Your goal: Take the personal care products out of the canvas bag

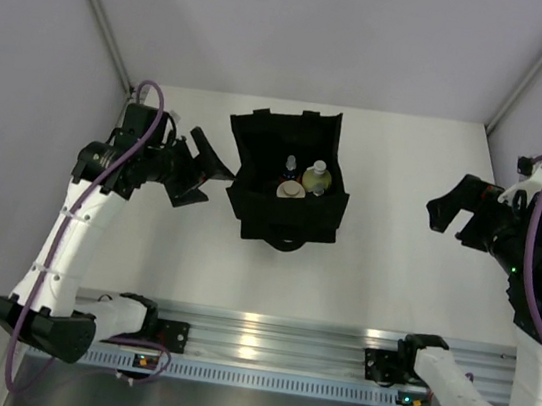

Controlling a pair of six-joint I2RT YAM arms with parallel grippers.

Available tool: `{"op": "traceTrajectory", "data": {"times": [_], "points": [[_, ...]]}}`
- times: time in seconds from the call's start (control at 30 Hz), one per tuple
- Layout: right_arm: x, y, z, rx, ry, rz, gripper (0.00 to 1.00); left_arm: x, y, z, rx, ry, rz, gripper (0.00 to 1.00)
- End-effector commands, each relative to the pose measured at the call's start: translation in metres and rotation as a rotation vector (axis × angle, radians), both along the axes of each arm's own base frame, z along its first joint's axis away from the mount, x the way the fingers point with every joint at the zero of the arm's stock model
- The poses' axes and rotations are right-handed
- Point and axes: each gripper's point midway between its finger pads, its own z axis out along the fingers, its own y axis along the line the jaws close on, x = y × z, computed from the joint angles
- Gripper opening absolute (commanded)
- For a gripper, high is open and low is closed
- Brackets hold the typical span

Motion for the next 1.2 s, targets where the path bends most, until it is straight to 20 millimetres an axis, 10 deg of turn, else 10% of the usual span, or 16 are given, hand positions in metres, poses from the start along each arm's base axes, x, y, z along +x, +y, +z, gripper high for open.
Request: {"op": "traceTrajectory", "data": {"times": [0.0, 0.63, 0.87, 1.17], "points": [[0.005, 0.020, 0.001, 0.060, -0.001, 0.089, 0.99, 0.011, -0.030, 0.033, -0.118, -0.100, -0.049, 0.85], [-0.009, 0.043, 0.015, 0.145, -0.042, 0.203, 1.00, 0.017, -0.058, -0.043, 0.132, -0.016, 0.107, 0.68], [-0.005, 0.059, 0.030, 0.200, -0.068, 0.283, 0.96, 0.005, -0.074, -0.046, 0.117, -0.019, 0.066, 0.23], [0.018, 0.091, 0.028, 0.282, -0.023, 0.404, 0.75, -0.022, -0.117, -0.101, 0.156, 0.052, -0.052, 0.00]]}}
